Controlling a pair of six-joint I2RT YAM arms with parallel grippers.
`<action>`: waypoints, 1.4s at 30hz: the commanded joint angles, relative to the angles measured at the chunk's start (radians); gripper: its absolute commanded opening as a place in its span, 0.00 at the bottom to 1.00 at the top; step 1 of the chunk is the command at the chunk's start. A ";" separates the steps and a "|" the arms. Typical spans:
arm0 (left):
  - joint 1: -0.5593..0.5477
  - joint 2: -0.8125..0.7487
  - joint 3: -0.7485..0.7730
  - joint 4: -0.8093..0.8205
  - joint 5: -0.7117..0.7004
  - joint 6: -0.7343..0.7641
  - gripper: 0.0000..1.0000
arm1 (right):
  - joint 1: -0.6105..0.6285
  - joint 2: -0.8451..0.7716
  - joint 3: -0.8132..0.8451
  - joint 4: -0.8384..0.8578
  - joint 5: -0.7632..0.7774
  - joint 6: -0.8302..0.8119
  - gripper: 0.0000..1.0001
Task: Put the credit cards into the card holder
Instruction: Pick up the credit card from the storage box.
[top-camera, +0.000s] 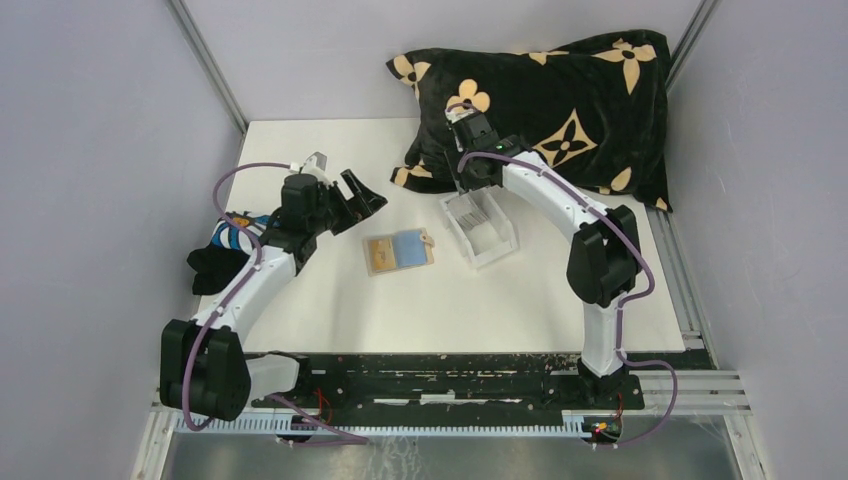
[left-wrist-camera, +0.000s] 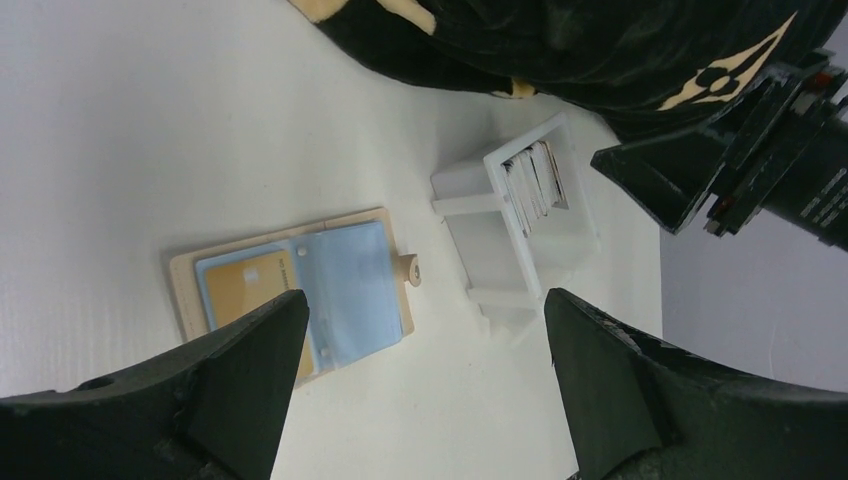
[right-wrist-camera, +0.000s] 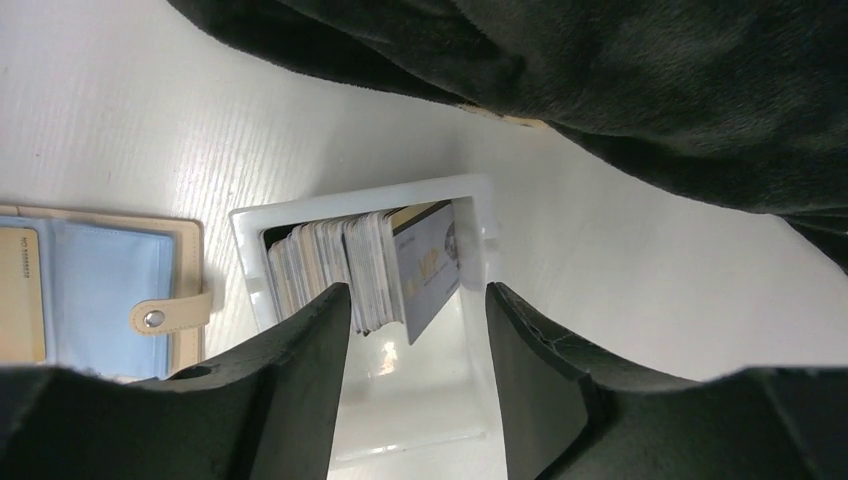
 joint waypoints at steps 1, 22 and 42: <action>-0.027 0.008 0.002 0.041 0.000 -0.033 0.94 | -0.054 0.020 0.071 -0.053 -0.100 -0.001 0.58; -0.094 0.140 0.093 0.023 0.028 0.006 0.89 | -0.160 0.091 0.004 0.033 -0.537 0.129 0.60; -0.291 0.461 0.341 -0.061 -0.035 0.099 0.80 | -0.179 0.112 -0.043 0.022 -0.589 0.130 0.60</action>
